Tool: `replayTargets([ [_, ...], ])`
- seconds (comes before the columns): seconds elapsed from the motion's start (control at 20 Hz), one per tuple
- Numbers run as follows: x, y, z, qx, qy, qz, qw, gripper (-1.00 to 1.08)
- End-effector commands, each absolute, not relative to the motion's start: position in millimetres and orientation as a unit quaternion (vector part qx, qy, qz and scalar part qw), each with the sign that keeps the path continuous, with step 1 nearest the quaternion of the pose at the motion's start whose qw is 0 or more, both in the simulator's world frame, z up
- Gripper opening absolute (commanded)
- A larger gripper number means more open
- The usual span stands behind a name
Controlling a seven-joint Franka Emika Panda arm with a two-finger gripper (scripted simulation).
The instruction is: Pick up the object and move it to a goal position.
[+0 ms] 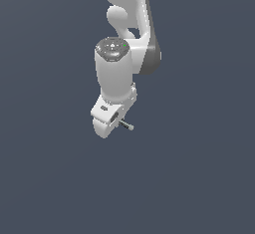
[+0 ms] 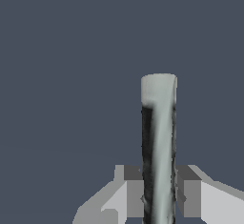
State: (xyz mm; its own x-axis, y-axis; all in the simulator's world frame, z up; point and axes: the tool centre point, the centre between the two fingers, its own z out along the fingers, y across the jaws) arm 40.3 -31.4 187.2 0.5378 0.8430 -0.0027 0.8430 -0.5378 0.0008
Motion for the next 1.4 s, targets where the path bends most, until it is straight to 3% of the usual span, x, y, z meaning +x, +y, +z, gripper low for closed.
replayTargets([
  [0.0,33.5,-22.2,216.3,0.877,0.481,-0.001,0.001,-1.0],
  [0.8,-0.8,30.7,388.9,0.877,0.481,0.0,0.0,-1.0],
  [1.35,-8.0,46.1,443.1,0.877,0.48,0.0,0.0,-1.0],
])
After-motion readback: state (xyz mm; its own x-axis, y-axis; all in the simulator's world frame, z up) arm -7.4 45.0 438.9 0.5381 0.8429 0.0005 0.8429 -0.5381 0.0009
